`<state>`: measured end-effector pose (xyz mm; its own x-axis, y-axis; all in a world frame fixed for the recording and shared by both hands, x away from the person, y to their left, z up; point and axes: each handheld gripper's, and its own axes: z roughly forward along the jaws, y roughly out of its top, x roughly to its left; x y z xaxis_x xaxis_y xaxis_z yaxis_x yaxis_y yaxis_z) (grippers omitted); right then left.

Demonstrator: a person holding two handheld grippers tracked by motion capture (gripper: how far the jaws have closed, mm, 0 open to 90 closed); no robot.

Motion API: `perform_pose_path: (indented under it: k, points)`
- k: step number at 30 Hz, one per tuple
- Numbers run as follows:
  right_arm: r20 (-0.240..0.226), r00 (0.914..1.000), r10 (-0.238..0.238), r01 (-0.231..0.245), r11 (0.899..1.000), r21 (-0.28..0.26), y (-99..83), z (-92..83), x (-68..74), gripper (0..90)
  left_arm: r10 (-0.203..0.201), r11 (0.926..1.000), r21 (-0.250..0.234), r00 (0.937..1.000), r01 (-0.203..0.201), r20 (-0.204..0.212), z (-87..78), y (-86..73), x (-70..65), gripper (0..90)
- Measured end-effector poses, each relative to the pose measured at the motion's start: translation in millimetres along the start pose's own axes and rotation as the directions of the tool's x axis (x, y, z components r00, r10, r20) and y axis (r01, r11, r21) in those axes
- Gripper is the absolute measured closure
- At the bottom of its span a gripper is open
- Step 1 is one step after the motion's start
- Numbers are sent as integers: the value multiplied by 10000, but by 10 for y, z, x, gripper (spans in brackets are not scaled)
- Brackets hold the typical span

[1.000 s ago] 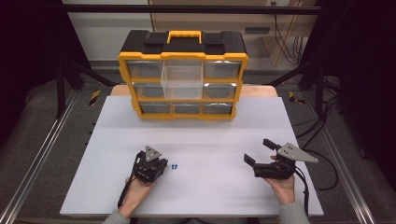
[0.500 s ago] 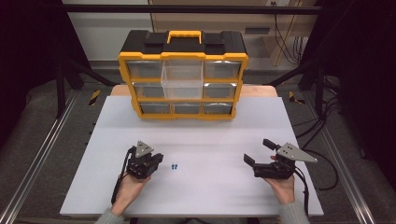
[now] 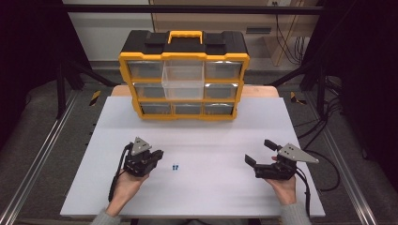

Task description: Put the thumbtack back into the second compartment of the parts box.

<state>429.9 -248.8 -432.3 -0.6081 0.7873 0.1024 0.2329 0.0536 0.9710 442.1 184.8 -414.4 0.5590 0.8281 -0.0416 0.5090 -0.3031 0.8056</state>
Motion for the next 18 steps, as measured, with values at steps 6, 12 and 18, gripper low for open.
perform_pose_path:
  k: [6,12,18]
  points:
    - [21,10000,72,-72,9999,97,-1,0,3,14,114,9999,-127,9999,-112,92,-70,74,17,842]
    - [20,10000,84,-84,9999,108,-3,-1,1,13,132,9989,-459,9998,-126,127,-141,164,35,841]
    - [-2,9994,341,-341,9994,-22,-1,12,18,13,163,9972,-727,9997,-149,188,-202,267,68,842]
